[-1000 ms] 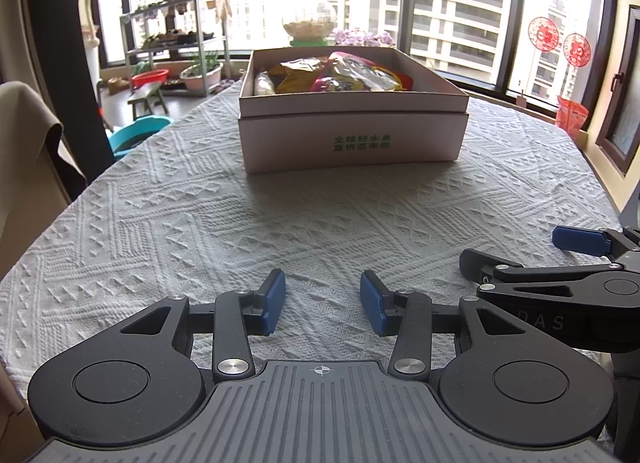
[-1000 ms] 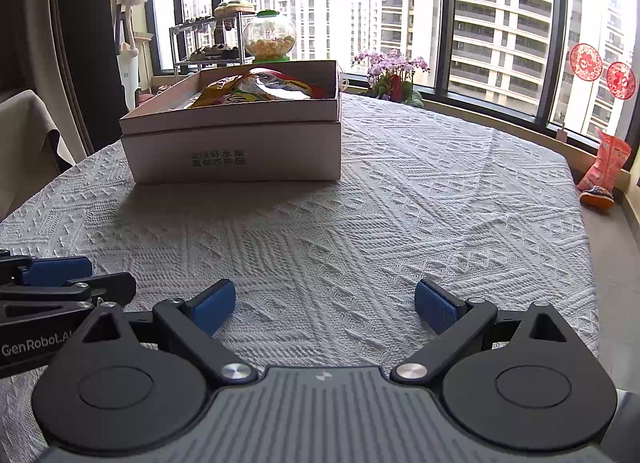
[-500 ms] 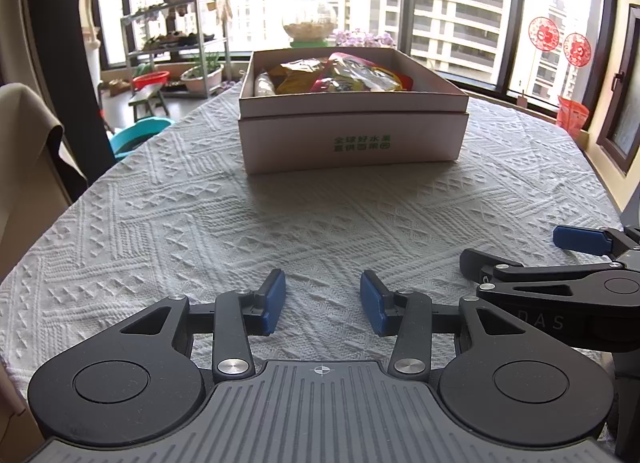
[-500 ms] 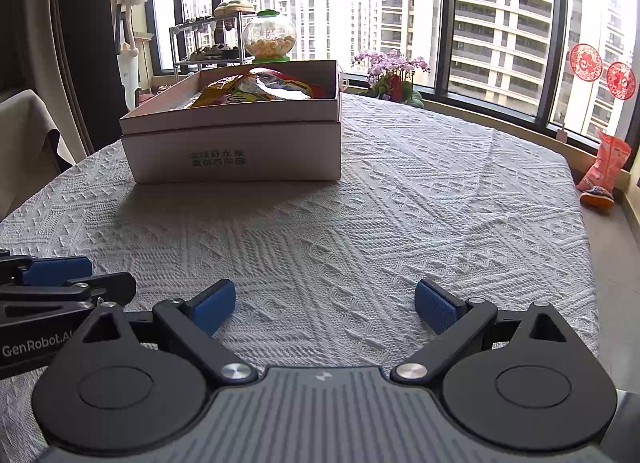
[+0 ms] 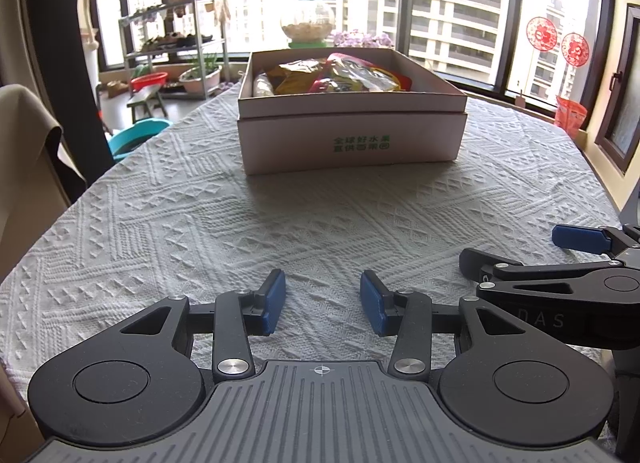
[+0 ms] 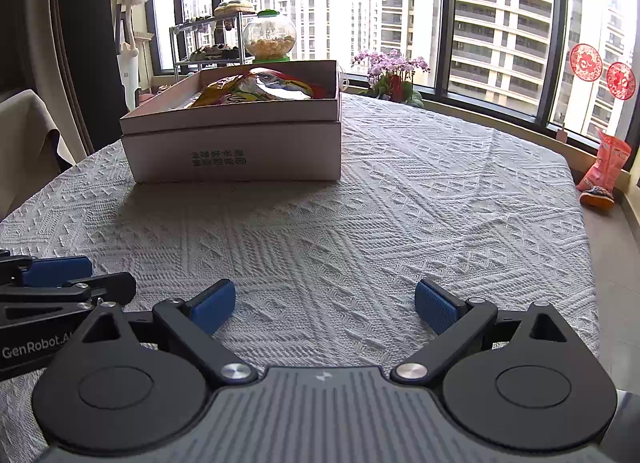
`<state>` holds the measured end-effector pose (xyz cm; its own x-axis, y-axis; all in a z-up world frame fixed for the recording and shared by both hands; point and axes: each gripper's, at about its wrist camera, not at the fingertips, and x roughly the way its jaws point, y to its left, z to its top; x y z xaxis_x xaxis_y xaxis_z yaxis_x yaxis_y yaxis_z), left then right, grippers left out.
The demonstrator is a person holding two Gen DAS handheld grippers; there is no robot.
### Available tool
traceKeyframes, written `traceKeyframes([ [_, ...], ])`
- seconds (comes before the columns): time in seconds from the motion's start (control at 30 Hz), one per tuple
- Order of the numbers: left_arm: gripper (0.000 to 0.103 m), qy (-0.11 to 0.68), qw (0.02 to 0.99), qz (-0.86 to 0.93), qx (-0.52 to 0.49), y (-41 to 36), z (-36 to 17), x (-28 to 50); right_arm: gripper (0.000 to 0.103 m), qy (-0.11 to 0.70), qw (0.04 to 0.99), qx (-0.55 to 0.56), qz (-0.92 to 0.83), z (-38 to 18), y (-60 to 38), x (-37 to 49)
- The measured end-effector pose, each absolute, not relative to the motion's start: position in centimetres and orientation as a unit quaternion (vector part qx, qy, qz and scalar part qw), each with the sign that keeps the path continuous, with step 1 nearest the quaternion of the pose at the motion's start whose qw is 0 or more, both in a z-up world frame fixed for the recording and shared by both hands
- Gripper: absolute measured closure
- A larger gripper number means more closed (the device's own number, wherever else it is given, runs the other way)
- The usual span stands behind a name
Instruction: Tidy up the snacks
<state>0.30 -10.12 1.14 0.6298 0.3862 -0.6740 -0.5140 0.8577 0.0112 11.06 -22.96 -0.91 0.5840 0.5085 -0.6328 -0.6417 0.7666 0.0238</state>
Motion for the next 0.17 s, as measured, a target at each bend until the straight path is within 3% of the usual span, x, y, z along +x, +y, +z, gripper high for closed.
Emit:
traceKeyframes([
  [0.17,0.055,0.35,0.898,0.25,-0.096,-9.92,1.14,0.31,0.006,0.32,0.884,-0.104,0.325,-0.91,-22.96,11.07],
])
